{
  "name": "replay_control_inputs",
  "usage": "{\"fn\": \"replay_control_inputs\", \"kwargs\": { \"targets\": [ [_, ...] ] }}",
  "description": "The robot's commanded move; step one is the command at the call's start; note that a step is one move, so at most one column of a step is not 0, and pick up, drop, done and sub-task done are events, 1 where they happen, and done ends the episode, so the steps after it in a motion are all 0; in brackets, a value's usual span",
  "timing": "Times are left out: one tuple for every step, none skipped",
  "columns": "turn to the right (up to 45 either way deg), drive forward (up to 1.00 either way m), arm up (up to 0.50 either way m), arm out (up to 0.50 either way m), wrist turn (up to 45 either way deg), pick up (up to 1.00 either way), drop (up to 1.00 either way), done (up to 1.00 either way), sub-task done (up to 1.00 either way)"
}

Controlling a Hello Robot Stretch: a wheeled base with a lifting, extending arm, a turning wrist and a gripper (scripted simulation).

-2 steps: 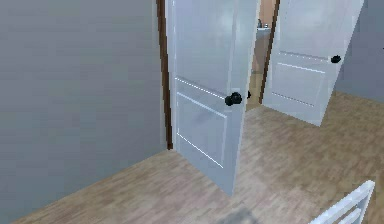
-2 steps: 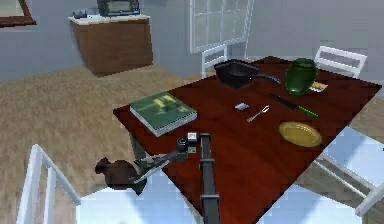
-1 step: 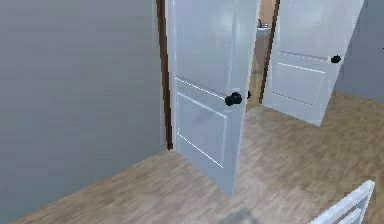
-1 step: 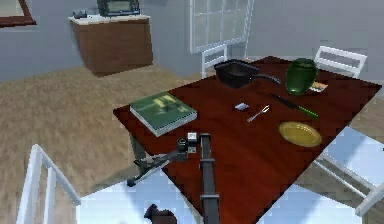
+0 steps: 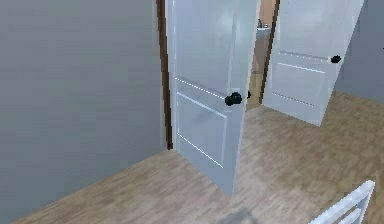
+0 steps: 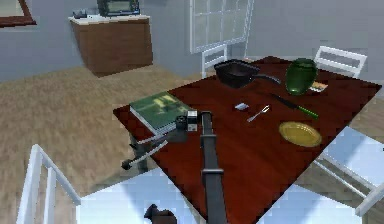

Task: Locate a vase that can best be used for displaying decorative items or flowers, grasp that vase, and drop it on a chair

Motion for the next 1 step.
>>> {"fn": "replay_control_inputs", "kwargs": {
  "targets": [
    [0.0, 0.0, 0.0, -0.08, 0.0, 0.0, 0.0, 0.0, 0.0]
  ]
}}
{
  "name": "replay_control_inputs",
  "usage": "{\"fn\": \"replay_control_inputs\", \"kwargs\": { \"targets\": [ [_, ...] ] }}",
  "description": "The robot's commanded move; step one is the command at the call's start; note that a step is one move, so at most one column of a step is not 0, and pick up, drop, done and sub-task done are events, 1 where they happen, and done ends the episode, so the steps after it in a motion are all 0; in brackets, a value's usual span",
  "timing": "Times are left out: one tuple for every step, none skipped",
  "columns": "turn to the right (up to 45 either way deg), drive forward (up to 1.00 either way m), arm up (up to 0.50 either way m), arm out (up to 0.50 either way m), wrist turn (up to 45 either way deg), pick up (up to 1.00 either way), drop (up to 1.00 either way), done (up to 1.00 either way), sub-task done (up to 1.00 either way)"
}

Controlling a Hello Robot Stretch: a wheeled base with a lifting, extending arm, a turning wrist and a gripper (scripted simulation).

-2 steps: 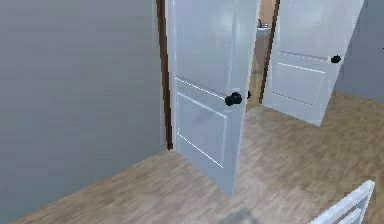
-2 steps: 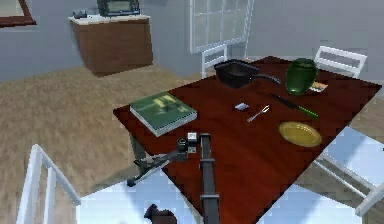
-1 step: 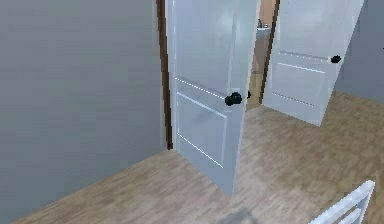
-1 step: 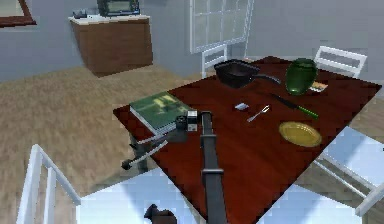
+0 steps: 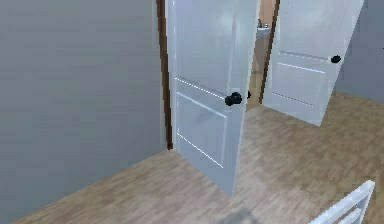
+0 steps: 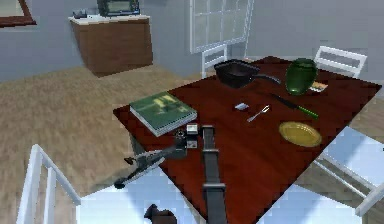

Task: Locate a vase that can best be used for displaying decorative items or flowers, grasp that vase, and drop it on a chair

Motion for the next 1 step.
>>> {"fn": "replay_control_inputs", "kwargs": {
  "targets": [
    [0.0, 0.0, 0.0, 0.0, 0.0, 0.0, 0.0, 1.0, 0.0]
  ]
}}
